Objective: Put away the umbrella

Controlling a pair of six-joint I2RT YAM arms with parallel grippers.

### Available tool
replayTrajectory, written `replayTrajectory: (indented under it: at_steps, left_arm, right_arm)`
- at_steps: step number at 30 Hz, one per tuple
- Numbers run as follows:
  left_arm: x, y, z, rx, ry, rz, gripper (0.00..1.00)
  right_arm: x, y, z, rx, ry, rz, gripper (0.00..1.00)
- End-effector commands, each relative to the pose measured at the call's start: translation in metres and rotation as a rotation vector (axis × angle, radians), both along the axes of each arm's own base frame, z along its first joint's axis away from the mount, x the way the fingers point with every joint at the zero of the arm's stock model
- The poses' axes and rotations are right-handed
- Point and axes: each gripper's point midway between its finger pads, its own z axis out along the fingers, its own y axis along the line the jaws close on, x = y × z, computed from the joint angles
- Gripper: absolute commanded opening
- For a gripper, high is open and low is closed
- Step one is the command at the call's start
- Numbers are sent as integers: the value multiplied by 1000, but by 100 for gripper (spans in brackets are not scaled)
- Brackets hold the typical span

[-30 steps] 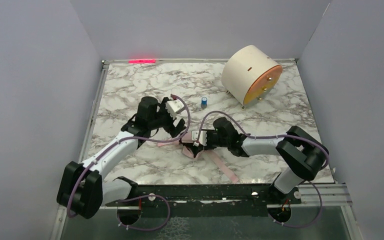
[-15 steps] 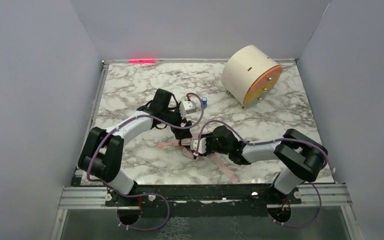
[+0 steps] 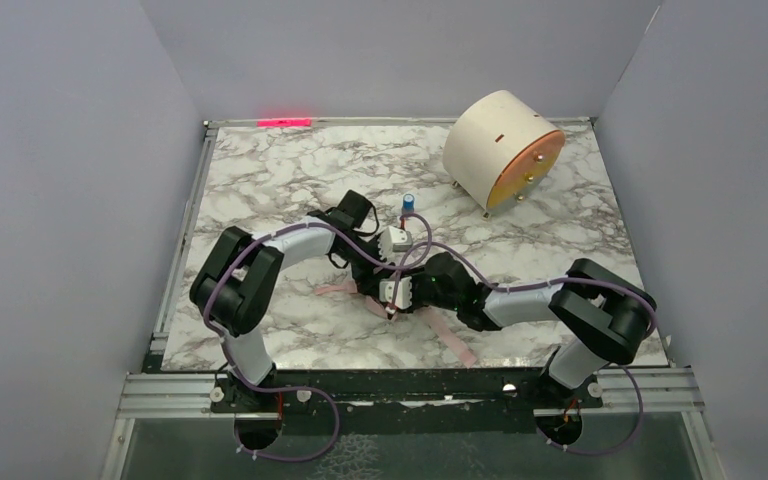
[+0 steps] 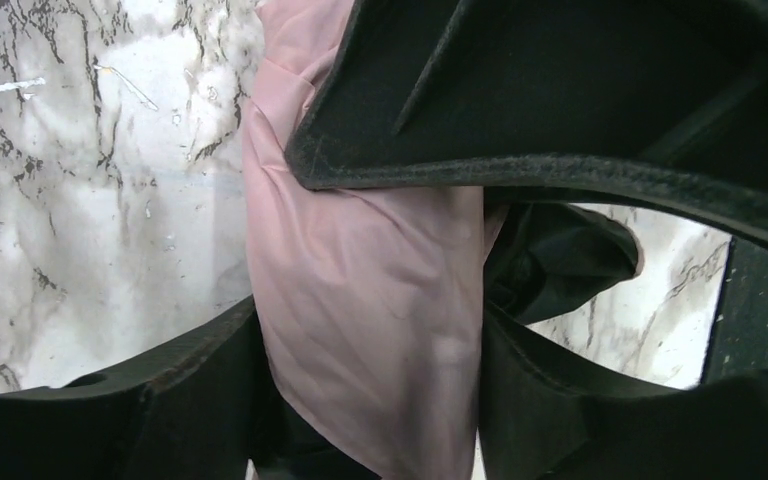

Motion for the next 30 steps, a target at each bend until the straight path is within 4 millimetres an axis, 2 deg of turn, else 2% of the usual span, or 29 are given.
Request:
replayTrajectory:
  at_steps: [1,3,6,7,9,13,16,20,24,30]
  left_arm:
    - [-11,5,-14,52,35,-50,62]
    - [-14,5,-17,60,46,-59,50]
    - [-15,6,-23,82,62,-55,25]
    - [-15,8,-25,92,62,-53,20]
    - [-14,10,-27,105,57,-50,15]
    - [-9,13,-28,131,26,-46,2]
    - [-2,18,-31,164,0,-27,0]
    - [7,24,-34,191,-23,13,0]
    - [17,29,-32,174,-35,83,0]
    - [28,38,-33,182,-66,165,0]
  right_arm:
    - [-6,-37,-35,-164,49,-66,23]
    - [-7,-35,-33,-156,49,-64,23]
    - [-7,-32,-29,-132,58,-70,26]
    - [-8,-31,-26,-121,64,-71,28]
    - [-9,-28,-21,-97,82,-74,35]
    - [-11,-22,1,-26,128,-105,58]
    - [-15,-17,35,91,144,-128,69]
    - [-23,-21,69,220,196,-185,72]
    - [-36,-33,78,294,344,-303,71]
    - [-35,-60,77,456,585,-724,67]
